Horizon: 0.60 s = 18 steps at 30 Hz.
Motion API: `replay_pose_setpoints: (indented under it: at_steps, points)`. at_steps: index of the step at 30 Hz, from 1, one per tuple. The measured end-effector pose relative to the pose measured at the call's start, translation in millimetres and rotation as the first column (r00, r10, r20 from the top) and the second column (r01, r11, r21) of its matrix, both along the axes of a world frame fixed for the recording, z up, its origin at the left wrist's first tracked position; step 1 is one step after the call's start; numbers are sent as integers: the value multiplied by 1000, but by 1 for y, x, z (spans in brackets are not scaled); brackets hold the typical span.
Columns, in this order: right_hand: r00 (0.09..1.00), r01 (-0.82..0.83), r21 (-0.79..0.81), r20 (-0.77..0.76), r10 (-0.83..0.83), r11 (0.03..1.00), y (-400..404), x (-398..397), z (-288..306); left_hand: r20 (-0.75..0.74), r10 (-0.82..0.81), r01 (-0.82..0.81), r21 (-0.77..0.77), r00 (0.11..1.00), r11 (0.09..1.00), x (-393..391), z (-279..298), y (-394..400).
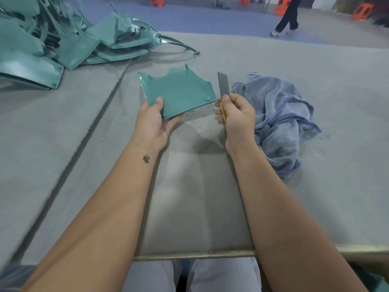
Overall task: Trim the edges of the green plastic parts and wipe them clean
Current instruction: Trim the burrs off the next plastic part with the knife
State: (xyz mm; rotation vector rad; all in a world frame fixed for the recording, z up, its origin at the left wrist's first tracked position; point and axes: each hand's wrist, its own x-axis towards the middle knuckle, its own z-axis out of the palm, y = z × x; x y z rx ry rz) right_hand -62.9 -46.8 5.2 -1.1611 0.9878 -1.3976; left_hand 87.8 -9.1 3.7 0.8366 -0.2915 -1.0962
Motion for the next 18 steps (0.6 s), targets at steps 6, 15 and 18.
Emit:
replay_pose_setpoints:
  at_steps: [6,15,18]
  points:
    - [991,-112,-78,-78,106,991,3,3,-3,29,1,-1,6,1000,1000,0,-4,-4]
    - [964,-88,-106,-261,58,990,0,6,-11,-194,-9,-10,-94,981,996,4,-3,-5]
    - [925,-116,-109,-374,68,987,-1,8,-14,-229,-8,-13,-90,973,996,4,-2,-4]
